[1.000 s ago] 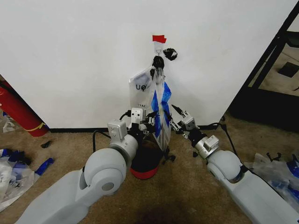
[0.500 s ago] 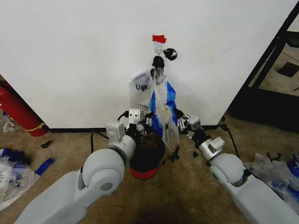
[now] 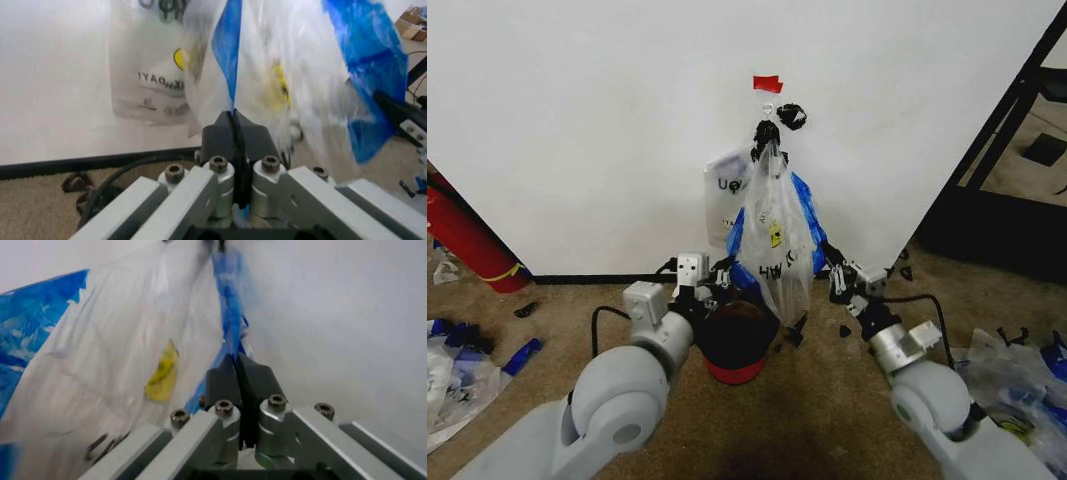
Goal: Pick up the garbage bag from the wall and place it over the trash bin.
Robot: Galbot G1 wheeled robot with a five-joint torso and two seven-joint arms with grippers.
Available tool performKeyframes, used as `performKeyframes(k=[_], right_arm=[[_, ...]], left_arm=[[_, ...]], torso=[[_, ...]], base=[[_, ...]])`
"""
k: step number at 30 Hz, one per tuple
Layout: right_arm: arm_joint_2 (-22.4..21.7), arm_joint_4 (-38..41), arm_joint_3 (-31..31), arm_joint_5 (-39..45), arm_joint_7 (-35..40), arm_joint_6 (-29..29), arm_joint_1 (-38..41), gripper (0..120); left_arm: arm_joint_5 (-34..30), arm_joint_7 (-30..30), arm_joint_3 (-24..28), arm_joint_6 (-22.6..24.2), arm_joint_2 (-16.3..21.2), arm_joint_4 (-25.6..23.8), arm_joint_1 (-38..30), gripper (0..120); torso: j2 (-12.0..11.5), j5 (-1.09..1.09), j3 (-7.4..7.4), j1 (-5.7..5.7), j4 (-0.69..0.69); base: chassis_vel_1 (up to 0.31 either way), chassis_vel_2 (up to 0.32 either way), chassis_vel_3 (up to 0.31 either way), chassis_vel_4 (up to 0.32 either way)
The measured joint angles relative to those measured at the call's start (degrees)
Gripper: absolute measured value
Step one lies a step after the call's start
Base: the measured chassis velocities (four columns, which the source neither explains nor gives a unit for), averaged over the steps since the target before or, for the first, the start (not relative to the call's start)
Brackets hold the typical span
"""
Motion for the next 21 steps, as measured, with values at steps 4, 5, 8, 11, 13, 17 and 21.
performKeyframes(k=[4, 5, 8, 11, 13, 17, 21], right_arm=[[0.7, 1.0, 0.6, -1.3, -0.2, 1.0, -2.7, 0], [0.9, 1.2, 0.8, -1.7, -0.3, 1.3, -3.5, 0], [1.5, 2.4, 2.1, -2.6, -0.8, 2.1, -5.9, 0], [1.8, 3.8, 3.5, -2.7, -1.1, 2.2, -7.4, 0], [2.0, 4.8, 4.6, -2.8, -1.2, 2.4, -8.8, 0], [2.2, 7.1, 6.4, -3.2, -1.4, 3.0, -10.8, 0], [2.0, 10.2, 7.3, -1.9, -1.0, 2.9, -10.3, 0]], left_arm=[[0.0, 0.0, -1.3, 0.0, 0.4, -1.2, 1.5, 0], [0.0, 0.0, -1.5, 0.1, 0.5, -1.6, 1.8, 0], [-0.1, 0.0, -2.2, 0.1, 0.8, -2.8, 2.8, 0], [-0.2, -0.1, -3.0, 0.2, 1.1, -3.1, 4.1, 0], [-0.1, 0.0, -3.7, 0.2, 1.3, -3.1, 5.5, 0], [0.9, 0.1, -5.9, 0.0, 1.4, -3.1, 8.5, 0], [2.0, 1.0, -9.0, -0.5, 1.7, -3.1, 9.5, 0]], torso=[[0.0, 0.00, 0.00, 0.00, 0.02], [0.0, 0.00, 0.00, 0.00, 0.02], [0.0, 0.01, 0.00, 0.00, 0.00], [0.0, 0.00, 0.00, 0.00, 0.01], [0.0, 0.00, 0.00, 0.00, 0.01], [0.0, 0.00, 0.00, 0.00, 0.01], [0.0, 0.00, 0.01, 0.00, 0.01]], base=[[0.000, 0.000, 0.000, 0.000], [0.000, 0.000, 0.000, 0.000], [0.000, 0.000, 0.000, 0.000], [0.000, 0.000, 0.000, 0.000], [0.000, 0.000, 0.000, 0.000], [0.000, 0.000, 0.000, 0.000], [0.000, 0.000, 0.000, 0.000]])
